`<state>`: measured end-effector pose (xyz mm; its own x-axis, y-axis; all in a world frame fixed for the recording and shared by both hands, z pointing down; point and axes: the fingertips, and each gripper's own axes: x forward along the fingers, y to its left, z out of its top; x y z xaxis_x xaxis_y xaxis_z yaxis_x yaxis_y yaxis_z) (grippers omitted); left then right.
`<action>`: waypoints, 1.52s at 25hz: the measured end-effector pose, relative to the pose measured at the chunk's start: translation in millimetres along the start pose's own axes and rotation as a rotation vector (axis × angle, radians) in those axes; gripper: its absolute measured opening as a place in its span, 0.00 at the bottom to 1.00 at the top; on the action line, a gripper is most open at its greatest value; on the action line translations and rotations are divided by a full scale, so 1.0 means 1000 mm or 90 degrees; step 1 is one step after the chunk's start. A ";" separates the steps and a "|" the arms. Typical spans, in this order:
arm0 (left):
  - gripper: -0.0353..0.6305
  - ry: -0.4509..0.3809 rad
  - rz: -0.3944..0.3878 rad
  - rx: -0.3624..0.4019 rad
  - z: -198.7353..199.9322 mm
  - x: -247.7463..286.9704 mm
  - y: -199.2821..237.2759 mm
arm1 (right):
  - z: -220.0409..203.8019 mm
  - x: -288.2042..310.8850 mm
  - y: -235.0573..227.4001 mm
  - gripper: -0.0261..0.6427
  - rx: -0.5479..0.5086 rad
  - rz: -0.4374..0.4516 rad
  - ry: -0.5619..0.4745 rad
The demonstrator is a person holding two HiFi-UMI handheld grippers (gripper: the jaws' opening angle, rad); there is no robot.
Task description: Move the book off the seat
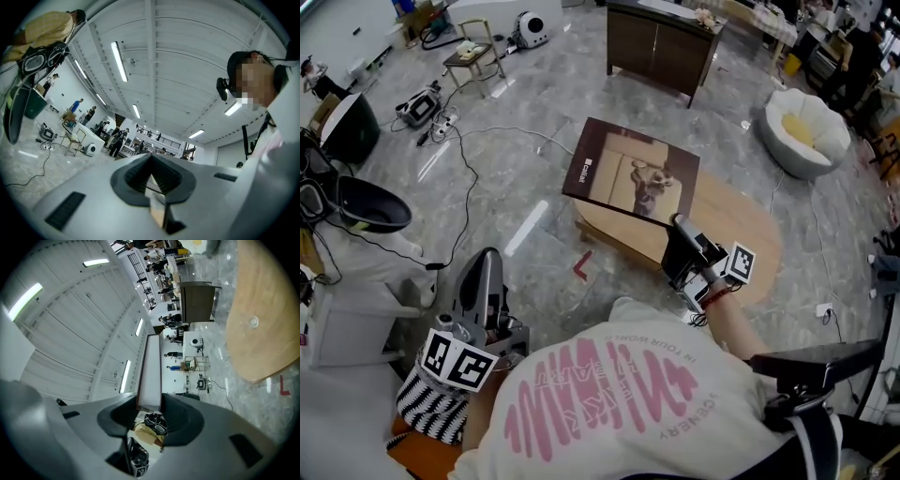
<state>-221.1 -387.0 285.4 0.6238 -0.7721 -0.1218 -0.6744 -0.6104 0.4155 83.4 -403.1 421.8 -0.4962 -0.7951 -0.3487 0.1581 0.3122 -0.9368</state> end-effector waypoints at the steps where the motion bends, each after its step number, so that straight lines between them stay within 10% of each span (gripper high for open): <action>1: 0.06 -0.004 0.006 0.002 0.002 0.002 0.000 | 0.003 0.003 -0.002 0.28 0.004 0.002 0.004; 38: 0.06 0.069 0.170 -0.023 -0.059 0.028 0.038 | 0.017 -0.031 -0.230 0.28 0.144 -0.205 -0.004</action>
<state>-206.3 -421.2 350.6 0.4655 -0.8801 0.0930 -0.8075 -0.3794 0.4517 76.7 -458.7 647.2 -0.5461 -0.8370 -0.0349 0.1793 -0.0761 -0.9809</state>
